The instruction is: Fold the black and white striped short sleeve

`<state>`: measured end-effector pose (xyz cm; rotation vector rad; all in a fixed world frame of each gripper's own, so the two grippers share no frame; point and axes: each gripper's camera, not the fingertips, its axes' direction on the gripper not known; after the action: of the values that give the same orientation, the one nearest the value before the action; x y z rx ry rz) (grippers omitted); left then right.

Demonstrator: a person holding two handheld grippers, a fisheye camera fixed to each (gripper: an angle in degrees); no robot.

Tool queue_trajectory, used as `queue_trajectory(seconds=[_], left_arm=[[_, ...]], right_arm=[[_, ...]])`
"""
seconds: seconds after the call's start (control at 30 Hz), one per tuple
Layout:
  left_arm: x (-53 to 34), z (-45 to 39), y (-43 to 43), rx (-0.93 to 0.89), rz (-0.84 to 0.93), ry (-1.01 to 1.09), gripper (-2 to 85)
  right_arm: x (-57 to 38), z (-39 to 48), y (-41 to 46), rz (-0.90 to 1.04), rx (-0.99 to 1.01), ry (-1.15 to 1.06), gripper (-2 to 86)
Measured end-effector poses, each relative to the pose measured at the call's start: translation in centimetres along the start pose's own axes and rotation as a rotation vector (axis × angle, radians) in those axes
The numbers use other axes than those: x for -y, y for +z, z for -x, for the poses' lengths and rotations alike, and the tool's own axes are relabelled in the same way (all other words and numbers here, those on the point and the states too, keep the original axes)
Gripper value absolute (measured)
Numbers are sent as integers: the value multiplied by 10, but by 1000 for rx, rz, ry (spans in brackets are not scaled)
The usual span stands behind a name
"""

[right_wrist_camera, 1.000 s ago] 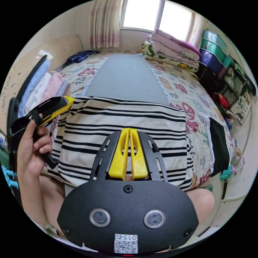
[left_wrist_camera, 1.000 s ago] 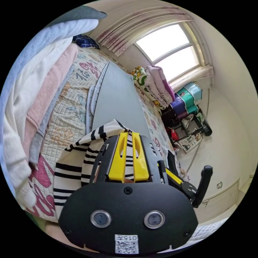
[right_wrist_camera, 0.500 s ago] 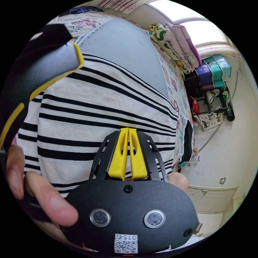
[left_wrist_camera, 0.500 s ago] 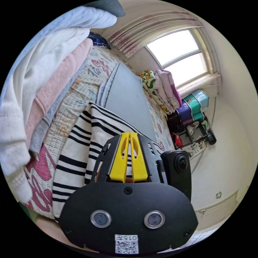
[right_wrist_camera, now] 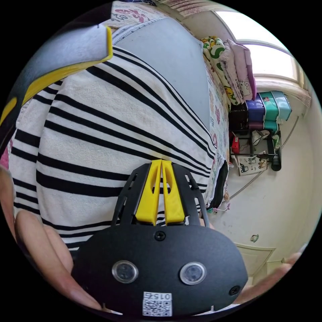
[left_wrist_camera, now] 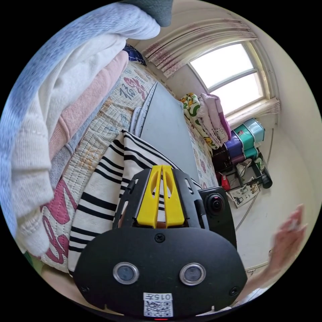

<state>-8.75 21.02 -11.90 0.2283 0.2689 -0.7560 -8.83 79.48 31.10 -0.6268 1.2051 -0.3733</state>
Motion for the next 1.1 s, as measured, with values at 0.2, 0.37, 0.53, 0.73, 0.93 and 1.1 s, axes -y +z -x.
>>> queue_trajectory(seconds=[0.2,0.37,0.53,0.73,0.93,1.1], left_arm=[[4,3,-1,-4,4,-9,-9],[6,4,-2,-4,7,-5,-9],[9,7,-3,-4,8,-10,-9],[14,10,-5,-6,9,-18,-9],[20,14,-7,-13,9,-23,-9],[27,18,-8,-8,6,-28,-9]], right_arm=[[-37,-2,39,9,-7,-6,-5],[-65,-5,63,9,-10,-3,-5],[-89,-6,83,7,-13,-7,-5],[-111,-6,100,7,-13,-17,-5],[-125,-5,109,8,-7,-22,-5],[-128,1,111,12,-11,-28,-5]])
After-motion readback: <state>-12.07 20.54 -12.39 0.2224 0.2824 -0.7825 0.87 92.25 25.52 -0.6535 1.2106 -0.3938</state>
